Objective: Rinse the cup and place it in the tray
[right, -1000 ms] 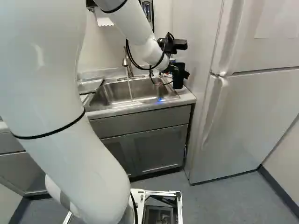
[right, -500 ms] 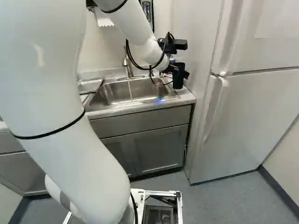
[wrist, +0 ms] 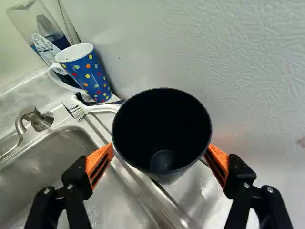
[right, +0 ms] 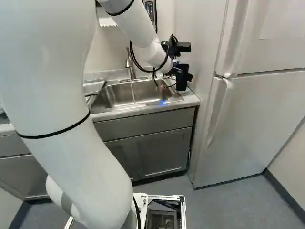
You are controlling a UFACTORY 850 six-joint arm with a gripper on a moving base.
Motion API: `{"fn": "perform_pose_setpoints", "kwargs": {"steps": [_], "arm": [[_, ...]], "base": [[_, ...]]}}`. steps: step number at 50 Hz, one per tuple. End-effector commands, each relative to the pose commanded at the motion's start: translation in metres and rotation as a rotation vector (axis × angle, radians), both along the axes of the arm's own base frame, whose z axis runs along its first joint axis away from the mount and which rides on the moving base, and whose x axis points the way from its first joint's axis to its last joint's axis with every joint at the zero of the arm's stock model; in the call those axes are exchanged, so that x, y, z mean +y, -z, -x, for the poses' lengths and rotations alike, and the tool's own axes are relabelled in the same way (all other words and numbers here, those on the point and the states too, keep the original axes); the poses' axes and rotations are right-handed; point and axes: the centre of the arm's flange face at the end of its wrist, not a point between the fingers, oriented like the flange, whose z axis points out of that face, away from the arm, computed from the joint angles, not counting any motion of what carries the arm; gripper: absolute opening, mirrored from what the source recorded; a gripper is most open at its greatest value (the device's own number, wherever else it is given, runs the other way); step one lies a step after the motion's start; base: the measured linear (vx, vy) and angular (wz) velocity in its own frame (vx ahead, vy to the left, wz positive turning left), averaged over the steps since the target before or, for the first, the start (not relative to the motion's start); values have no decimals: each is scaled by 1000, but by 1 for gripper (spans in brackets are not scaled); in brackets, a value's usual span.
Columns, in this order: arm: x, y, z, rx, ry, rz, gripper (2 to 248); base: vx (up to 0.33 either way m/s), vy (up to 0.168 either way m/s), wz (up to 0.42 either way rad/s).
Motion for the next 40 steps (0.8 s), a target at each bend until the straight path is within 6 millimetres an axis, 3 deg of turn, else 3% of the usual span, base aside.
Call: {"fn": "perform_pose_setpoints", "kwargs": {"steps": [17, 18, 23, 24, 28, 29, 40], "arm": [[0, 0, 0, 0, 0, 0, 244], [0, 0, 0, 0, 0, 0, 209], [0, 0, 0, 0, 0, 0, 209], [0, 0, 0, 0, 0, 0, 171], [0, 0, 0, 0, 0, 0, 171], [0, 0, 0, 0, 0, 0, 134], [0, 0, 0, 0, 0, 0, 123]], "base": [[0, 0, 0], [0, 0, 0], [0, 0, 0], [0, 0, 0], [0, 0, 0], [0, 0, 0], [0, 0, 0]]}}
